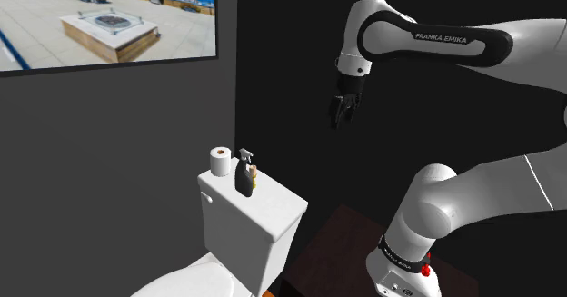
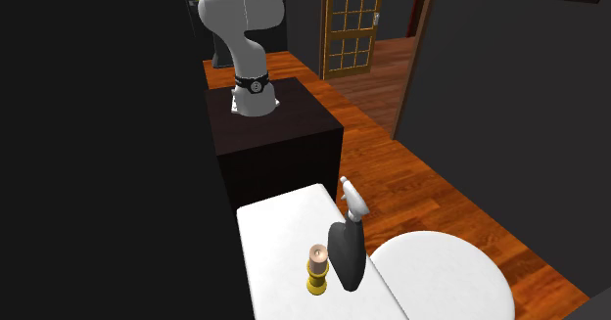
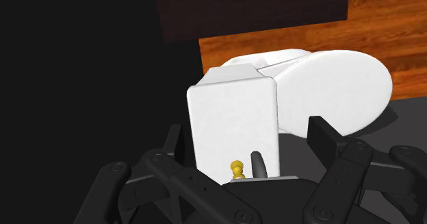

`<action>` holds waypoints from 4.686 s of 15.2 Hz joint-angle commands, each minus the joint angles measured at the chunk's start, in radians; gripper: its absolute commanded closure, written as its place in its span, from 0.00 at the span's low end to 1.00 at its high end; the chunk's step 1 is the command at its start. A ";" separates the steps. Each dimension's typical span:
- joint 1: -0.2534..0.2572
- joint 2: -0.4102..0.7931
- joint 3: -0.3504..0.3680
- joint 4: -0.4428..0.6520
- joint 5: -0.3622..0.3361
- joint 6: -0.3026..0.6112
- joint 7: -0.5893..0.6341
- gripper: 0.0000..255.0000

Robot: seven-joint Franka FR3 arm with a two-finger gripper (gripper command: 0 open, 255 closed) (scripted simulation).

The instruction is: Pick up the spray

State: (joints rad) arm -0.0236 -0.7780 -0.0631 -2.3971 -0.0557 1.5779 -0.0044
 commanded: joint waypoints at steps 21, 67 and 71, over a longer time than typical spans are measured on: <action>0.047 0.775 0.043 0.347 0.064 0.367 0.083 0.00; 0.064 1.305 0.059 0.925 0.083 0.281 0.122 1.00; 0.064 1.296 0.058 0.941 0.083 0.256 0.123 1.00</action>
